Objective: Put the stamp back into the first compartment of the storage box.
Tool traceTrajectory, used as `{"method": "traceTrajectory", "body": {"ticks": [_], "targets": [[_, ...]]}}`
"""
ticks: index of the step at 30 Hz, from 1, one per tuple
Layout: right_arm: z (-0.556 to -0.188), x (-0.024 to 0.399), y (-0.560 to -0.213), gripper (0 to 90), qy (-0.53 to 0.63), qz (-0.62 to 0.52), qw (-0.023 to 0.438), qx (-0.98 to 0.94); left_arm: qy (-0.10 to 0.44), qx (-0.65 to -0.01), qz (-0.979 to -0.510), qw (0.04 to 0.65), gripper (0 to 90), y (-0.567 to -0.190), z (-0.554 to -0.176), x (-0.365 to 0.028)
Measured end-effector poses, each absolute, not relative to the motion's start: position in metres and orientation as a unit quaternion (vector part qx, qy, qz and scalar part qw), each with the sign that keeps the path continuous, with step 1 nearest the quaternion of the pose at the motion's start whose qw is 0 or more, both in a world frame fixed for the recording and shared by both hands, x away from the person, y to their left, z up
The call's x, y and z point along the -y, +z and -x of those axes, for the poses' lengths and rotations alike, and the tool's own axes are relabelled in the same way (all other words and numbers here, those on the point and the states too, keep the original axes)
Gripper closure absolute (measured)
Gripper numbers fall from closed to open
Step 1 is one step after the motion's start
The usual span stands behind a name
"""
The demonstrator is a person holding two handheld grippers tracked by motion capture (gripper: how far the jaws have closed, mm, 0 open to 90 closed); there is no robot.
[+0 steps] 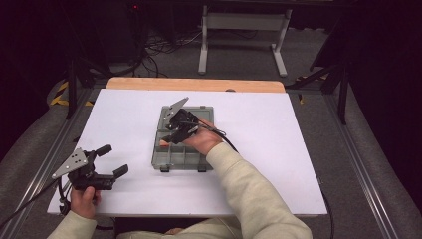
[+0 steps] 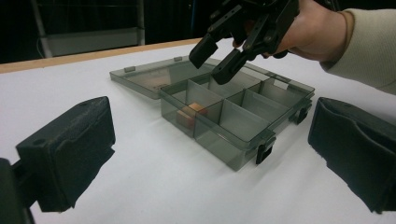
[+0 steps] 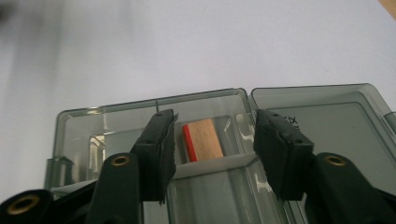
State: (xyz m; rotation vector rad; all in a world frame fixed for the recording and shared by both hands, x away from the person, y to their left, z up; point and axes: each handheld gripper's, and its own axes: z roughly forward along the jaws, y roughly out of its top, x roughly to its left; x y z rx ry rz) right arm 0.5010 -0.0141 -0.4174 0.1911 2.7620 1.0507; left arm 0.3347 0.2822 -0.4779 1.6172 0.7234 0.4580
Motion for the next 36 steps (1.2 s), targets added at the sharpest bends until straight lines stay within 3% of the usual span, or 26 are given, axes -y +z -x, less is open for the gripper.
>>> {"method": "traceTrajectory", "body": {"ticks": [4, 12, 21, 36], "targets": [[-0.497, 0.018, -0.411, 41.4, 0.360, -0.068, 0.088, -0.926, 0.198, -0.313, -0.701, 0.610, 1.5, -0.478, -0.335, -0.282], [-0.485, 0.031, -0.394, 21.6, 0.383, -0.092, 0.085, -0.915, 0.198, -0.314, -0.699, 0.611, 1.5, -0.478, -0.334, -0.283], [-0.470, 0.043, -0.384, 4.8, 0.392, -0.102, 0.108, -0.908, 0.199, -0.314, -0.698, 0.612, 1.4, -0.478, -0.334, -0.283], [-0.448, 0.074, -0.369, 0.7, 0.426, -0.119, 0.124, -0.888, 0.200, -0.314, -0.698, 0.612, 1.4, -0.478, -0.333, -0.283]]}}
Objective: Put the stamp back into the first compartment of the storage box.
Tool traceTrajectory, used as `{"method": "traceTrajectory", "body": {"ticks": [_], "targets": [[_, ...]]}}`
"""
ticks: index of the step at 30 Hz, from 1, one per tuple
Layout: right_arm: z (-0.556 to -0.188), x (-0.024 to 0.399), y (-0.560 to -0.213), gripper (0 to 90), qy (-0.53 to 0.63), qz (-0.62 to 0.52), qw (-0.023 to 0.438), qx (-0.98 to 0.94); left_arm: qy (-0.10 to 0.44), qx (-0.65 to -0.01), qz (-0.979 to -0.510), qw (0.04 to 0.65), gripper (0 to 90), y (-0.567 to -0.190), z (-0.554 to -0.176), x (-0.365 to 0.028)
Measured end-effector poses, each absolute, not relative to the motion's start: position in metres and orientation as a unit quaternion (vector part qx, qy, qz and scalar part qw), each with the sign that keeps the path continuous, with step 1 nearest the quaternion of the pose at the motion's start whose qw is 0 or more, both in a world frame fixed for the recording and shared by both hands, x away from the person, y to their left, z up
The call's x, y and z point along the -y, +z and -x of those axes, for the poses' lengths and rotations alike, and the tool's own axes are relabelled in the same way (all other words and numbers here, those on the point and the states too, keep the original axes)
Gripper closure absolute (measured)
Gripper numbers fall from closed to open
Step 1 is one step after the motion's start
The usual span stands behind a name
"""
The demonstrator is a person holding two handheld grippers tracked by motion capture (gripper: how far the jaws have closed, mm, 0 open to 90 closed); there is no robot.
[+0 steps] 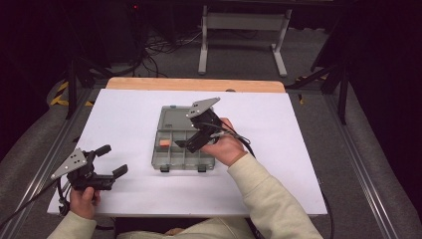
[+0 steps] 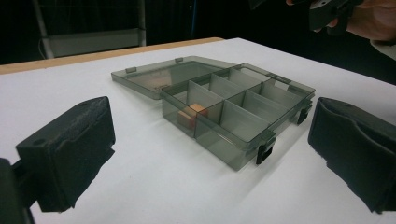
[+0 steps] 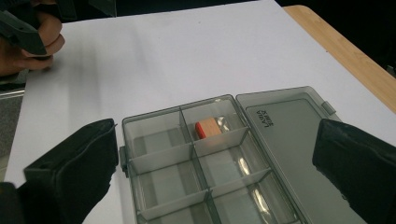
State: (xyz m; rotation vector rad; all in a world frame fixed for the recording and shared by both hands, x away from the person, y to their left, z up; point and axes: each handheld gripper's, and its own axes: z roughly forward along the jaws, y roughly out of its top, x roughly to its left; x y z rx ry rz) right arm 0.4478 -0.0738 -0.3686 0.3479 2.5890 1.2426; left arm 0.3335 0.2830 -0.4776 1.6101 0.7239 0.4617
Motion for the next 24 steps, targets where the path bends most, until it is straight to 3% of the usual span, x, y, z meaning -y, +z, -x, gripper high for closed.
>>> {"method": "traceTrajectory", "body": {"ticks": [24], "targets": [[-0.407, 0.162, -0.365, 1.0, 0.516, -0.169, 0.179, -0.820, 0.205, -0.316, -0.696, 0.611, 1.5, -0.477, -0.332, -0.284]]}}
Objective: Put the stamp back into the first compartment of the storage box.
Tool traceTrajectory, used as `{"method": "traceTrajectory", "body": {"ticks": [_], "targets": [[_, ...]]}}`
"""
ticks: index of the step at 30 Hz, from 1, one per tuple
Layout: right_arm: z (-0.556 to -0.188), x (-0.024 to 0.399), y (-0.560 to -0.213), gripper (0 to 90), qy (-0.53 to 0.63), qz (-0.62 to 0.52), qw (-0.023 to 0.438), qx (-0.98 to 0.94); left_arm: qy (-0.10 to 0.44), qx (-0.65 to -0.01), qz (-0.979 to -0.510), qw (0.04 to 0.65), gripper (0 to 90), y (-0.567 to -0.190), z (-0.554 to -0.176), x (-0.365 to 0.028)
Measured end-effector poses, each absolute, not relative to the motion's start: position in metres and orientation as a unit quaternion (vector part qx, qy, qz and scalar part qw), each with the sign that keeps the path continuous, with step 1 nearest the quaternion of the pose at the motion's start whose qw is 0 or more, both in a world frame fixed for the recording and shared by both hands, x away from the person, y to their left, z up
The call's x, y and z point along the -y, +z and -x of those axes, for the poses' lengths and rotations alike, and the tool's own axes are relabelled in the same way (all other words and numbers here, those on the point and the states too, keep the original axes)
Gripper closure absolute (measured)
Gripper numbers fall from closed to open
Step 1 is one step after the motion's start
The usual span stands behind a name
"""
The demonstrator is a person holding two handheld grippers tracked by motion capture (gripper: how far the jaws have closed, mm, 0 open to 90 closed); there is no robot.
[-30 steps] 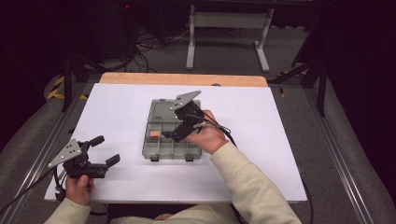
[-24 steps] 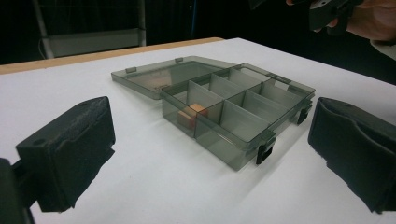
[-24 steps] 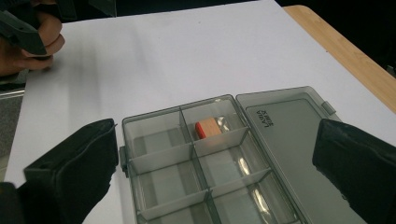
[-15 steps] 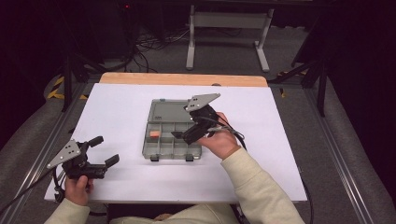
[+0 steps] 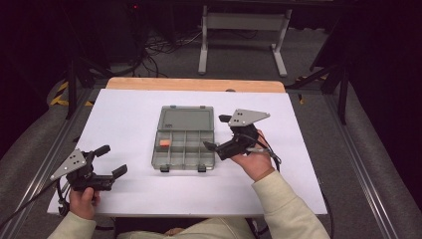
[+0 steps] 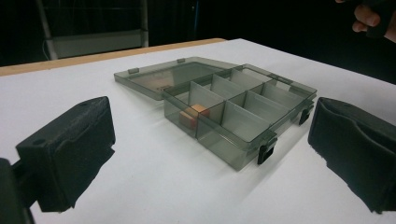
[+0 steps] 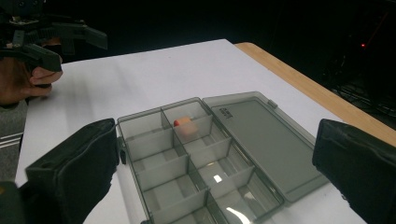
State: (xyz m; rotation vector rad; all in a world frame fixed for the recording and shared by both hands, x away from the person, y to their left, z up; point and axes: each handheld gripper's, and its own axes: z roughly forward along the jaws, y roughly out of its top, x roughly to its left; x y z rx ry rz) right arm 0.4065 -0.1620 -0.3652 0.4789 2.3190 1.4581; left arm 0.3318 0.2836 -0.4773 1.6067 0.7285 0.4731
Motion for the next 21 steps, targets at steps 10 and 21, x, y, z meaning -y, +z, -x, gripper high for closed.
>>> {"method": "traceTrajectory", "body": {"ticks": [10, 21], "targets": [[-0.389, 0.205, -0.383, 0.8, 0.556, -0.194, 0.197, -0.784, 0.206, -0.316, -0.695, 0.612, 1.4, -0.477, -0.332, -0.283], [-0.378, 0.239, -0.408, 0.8, 0.571, -0.223, 0.227, -0.757, 0.206, -0.316, -0.696, 0.612, 1.4, -0.477, -0.332, -0.283]]}}
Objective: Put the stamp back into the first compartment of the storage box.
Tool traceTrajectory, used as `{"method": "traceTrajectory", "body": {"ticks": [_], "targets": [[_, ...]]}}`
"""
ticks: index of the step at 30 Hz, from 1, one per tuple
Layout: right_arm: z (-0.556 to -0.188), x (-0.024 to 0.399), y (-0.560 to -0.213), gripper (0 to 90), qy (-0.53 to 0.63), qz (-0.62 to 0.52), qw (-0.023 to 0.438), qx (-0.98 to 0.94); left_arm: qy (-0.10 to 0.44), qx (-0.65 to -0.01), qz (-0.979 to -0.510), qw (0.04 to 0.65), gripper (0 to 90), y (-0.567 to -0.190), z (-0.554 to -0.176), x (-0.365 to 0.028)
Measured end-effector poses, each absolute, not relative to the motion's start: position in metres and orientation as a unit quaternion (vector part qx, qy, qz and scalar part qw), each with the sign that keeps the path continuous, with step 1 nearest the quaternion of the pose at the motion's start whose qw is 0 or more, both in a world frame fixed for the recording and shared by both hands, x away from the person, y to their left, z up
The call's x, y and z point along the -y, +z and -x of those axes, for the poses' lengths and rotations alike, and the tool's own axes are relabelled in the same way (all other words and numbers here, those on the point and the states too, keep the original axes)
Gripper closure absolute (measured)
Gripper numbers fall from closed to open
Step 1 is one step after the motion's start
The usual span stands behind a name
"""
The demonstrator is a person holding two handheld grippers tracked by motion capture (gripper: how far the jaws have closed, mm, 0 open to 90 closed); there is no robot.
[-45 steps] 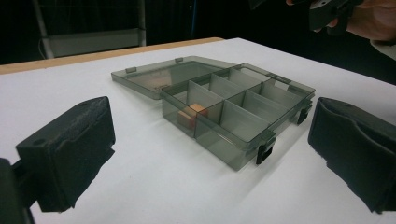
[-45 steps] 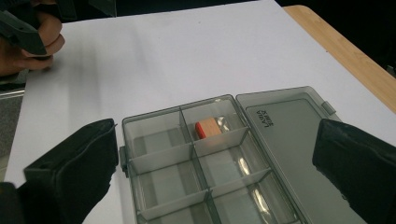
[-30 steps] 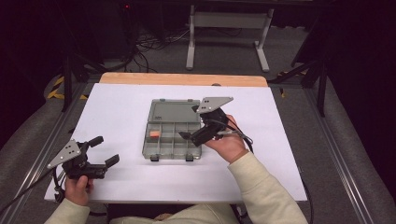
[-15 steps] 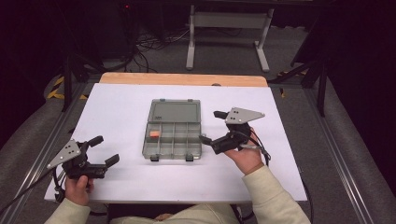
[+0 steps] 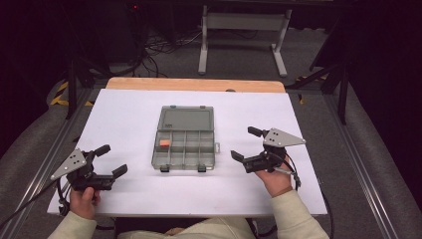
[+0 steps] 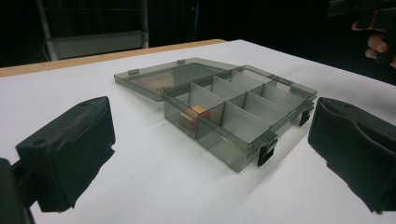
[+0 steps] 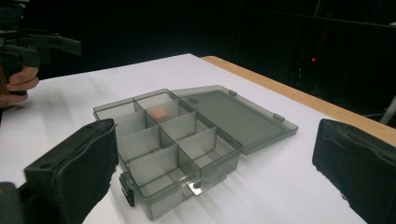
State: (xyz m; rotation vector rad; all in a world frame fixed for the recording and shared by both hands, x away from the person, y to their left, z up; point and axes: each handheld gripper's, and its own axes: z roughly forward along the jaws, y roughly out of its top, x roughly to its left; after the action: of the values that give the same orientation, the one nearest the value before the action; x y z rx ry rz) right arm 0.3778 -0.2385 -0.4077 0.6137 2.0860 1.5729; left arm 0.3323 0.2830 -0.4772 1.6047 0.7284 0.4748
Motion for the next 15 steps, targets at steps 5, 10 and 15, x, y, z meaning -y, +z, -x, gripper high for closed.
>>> {"method": "traceTrajectory", "body": {"ticks": [5, 10, 15], "targets": [[-0.374, 0.250, -0.421, 0.6, 0.572, -0.237, 0.241, -0.747, 0.206, -0.315, -0.694, 0.614, 1.4, -0.477, -0.332, -0.283], [-0.369, 0.262, -0.440, 0.6, 0.577, -0.250, 0.249, -0.737, 0.206, -0.313, -0.693, 0.616, 1.2, -0.477, -0.332, -0.283], [-0.365, 0.272, -0.458, 0.5, 0.572, -0.271, 0.247, -0.734, 0.204, -0.306, -0.694, 0.618, 0.7, -0.477, -0.332, -0.284]]}}
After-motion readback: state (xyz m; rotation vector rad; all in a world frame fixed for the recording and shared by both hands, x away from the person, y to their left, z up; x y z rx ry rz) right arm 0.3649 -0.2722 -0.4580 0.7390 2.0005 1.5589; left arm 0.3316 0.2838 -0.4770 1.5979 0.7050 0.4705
